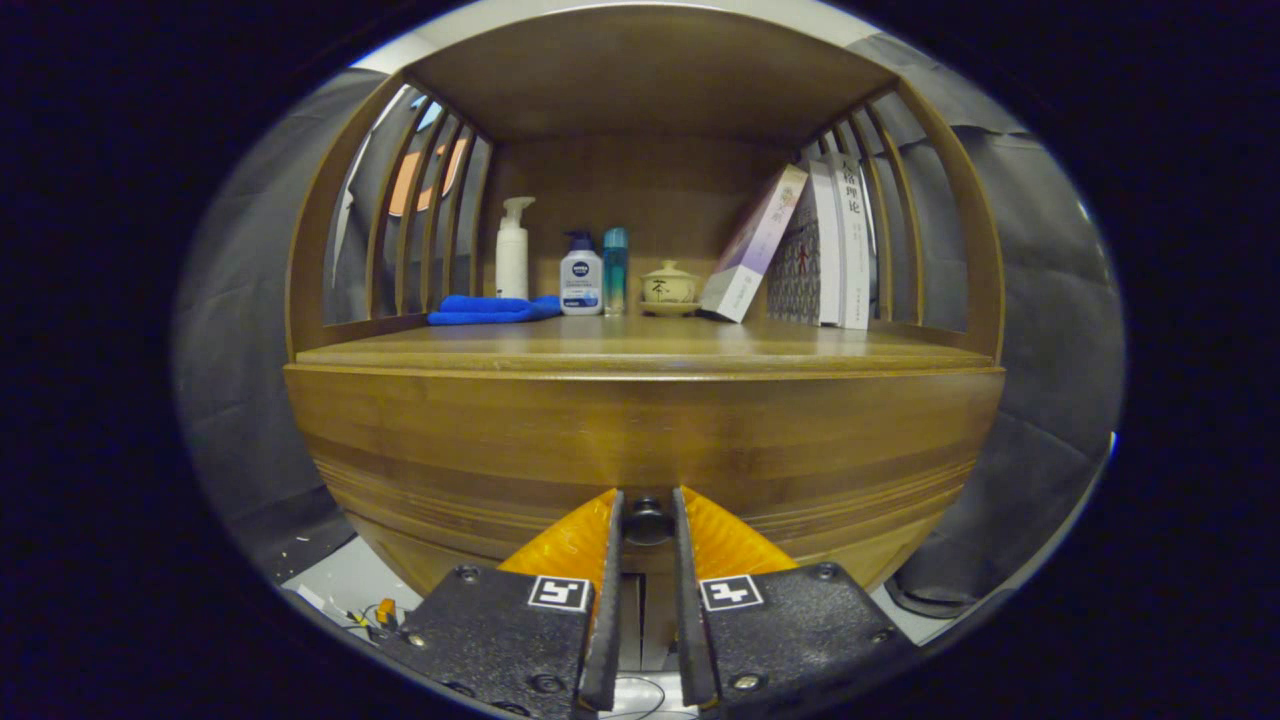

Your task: Pull open the drawer, take out the items inside it, and place them on the countertop above the cabinet.

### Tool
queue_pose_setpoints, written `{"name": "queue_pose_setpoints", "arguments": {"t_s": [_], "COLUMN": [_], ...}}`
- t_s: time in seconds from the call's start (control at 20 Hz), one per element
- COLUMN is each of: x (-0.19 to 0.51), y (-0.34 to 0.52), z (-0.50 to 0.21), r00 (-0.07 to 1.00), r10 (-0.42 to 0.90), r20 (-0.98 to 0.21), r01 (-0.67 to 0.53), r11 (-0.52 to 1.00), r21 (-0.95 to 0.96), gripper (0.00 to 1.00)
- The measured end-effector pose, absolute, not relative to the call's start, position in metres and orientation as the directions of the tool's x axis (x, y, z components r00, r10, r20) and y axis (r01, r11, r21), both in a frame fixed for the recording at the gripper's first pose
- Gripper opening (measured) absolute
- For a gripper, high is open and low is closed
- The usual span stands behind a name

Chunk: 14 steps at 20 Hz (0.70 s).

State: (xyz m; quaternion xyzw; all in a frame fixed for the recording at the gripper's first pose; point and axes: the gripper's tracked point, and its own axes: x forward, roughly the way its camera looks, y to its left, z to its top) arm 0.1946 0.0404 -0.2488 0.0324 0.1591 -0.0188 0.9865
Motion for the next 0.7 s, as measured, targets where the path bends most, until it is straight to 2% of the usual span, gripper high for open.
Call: {"name": "queue_pose_setpoints", "arguments": {"t_s": [0.15, 0.7], "x": [0.193, 0.19], "y": [0.0408, 0.0402], "z": [-0.2483, -0.2498], "r00": [0.943, 0.935], "r10": [-0.011, 0.016], "r20": [-0.333, -0.355], "r01": [0.036, 0.008], "r11": [0.997, 0.998], "r21": [0.069, 0.066], "gripper": [0.24, 0.24]}}
